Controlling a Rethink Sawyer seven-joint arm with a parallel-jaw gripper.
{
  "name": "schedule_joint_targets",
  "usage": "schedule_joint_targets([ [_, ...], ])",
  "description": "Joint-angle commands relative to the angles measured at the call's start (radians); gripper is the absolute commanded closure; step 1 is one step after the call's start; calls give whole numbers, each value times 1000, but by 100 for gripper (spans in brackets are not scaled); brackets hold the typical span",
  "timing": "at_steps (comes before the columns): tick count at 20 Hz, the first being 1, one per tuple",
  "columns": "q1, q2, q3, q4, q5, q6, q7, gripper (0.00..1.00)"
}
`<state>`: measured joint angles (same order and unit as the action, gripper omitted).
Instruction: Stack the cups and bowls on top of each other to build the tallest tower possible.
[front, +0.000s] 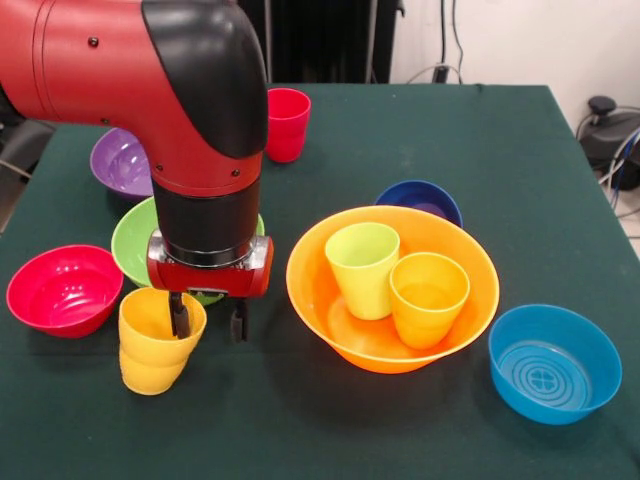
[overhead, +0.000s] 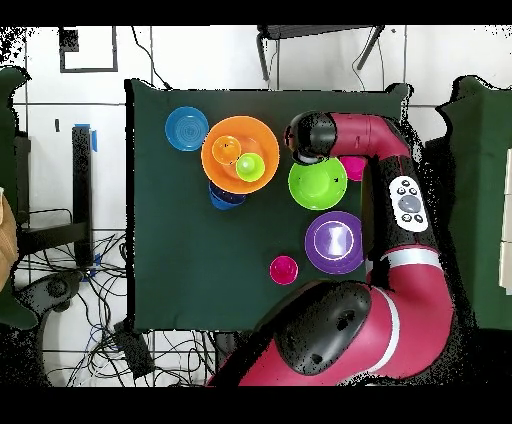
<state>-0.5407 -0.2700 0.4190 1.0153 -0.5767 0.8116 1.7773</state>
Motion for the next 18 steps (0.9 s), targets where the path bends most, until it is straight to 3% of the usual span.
schedule_joint_targets([
  [1, 24, -3, -10, -10, -98, -55, -185, 0],
  [16, 23, 16, 12, -68, -125, -36, -207, 0],
  [17, 15, 16, 22, -61, -124, -51, -217, 100],
  [18, 14, 16, 21, -61, -122, -48, -211, 100],
])
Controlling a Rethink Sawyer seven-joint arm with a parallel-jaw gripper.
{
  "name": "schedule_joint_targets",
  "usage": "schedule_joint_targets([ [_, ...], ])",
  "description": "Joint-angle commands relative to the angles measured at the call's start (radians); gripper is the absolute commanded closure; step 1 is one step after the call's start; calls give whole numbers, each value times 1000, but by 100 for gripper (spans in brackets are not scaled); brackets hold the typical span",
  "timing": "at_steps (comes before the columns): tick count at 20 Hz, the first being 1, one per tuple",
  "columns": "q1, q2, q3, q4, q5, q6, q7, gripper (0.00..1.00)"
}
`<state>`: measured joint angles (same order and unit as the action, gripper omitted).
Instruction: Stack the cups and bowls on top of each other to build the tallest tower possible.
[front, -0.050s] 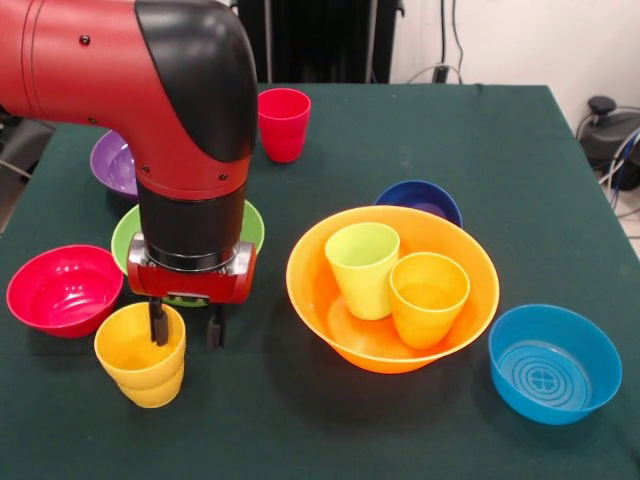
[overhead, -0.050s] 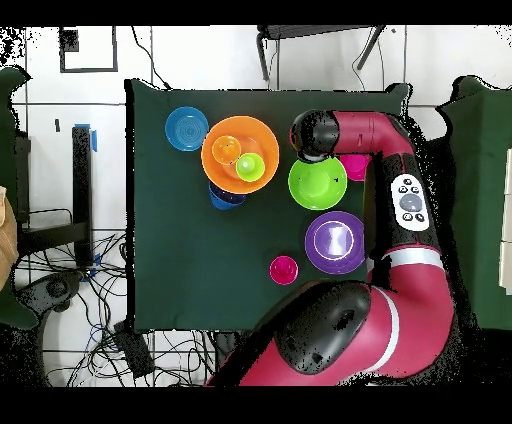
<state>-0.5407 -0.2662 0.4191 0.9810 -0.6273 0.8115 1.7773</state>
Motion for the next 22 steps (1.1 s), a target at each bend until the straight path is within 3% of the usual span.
schedule_joint_targets([
  [1, 14, 12, 19, -27, -69, -46, -205, 100],
  [14, 10, 1, 15, 10, -53, -42, -185, 100],
  [22, 56, -128, -11, 73, 7, 108, -131, 100],
])
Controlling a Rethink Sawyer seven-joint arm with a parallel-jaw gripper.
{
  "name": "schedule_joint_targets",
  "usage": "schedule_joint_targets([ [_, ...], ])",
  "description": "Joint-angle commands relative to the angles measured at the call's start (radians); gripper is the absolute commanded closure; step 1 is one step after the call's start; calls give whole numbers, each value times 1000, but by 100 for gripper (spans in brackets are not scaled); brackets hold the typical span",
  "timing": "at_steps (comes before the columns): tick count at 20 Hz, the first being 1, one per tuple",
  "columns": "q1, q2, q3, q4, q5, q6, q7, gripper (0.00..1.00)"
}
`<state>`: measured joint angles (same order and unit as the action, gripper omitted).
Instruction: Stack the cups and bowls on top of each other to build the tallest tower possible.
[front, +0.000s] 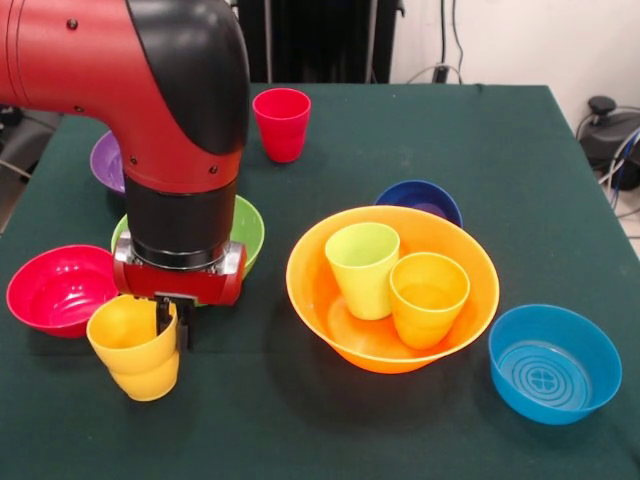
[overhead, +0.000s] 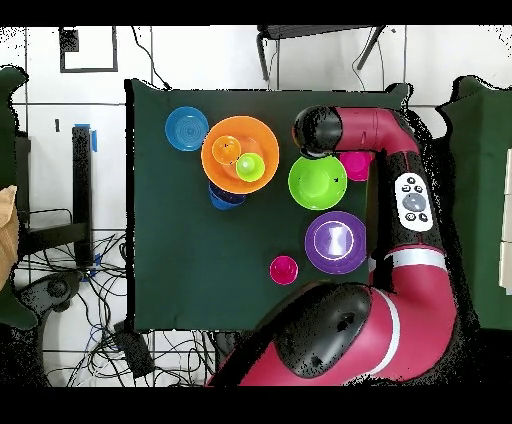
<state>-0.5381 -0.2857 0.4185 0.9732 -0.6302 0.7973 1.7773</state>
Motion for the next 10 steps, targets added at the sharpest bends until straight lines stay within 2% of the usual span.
schedule_joint_targets([
  [1, 54, -119, -12, 93, 18, 131, -122, 100],
  [5, 67, -167, -15, 112, 49, 192, -107, 100],
  [10, 86, -178, -4, 72, 77, 259, -109, 100],
])
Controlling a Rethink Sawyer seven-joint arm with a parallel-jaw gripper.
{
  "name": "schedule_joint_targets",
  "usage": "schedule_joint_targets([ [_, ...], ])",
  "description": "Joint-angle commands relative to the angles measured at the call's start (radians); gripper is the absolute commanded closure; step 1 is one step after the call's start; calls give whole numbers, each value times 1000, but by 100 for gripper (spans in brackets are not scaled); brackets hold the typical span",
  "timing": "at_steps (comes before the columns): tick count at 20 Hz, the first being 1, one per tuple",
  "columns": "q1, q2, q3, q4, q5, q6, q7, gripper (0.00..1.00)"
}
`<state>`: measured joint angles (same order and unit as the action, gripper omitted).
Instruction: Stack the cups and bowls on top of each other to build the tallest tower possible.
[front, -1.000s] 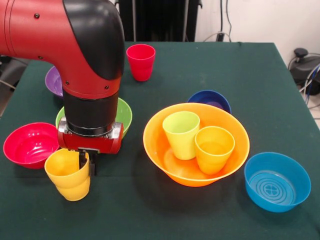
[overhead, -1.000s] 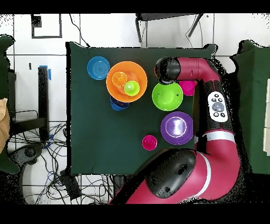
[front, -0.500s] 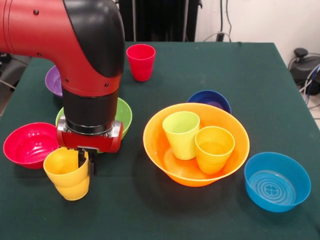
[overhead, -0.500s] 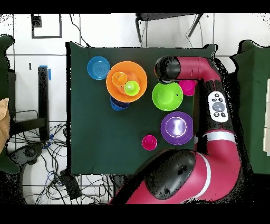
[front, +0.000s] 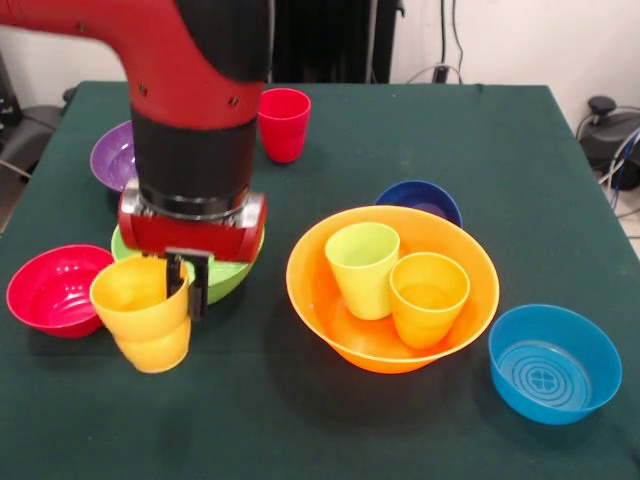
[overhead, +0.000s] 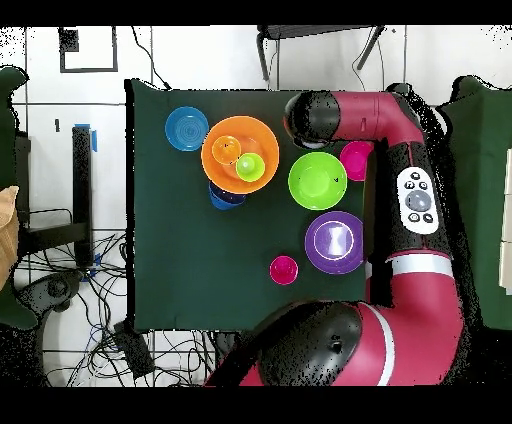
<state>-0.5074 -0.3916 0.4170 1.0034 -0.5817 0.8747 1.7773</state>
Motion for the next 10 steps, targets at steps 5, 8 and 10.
schedule_joint_targets([
  [5, 67, -56, 3, 60, 59, 167, -64, 100],
  [8, 78, -33, -3, 87, 80, 120, -6, 100],
  [10, 90, -32, -16, 108, 88, 93, 30, 100],
])
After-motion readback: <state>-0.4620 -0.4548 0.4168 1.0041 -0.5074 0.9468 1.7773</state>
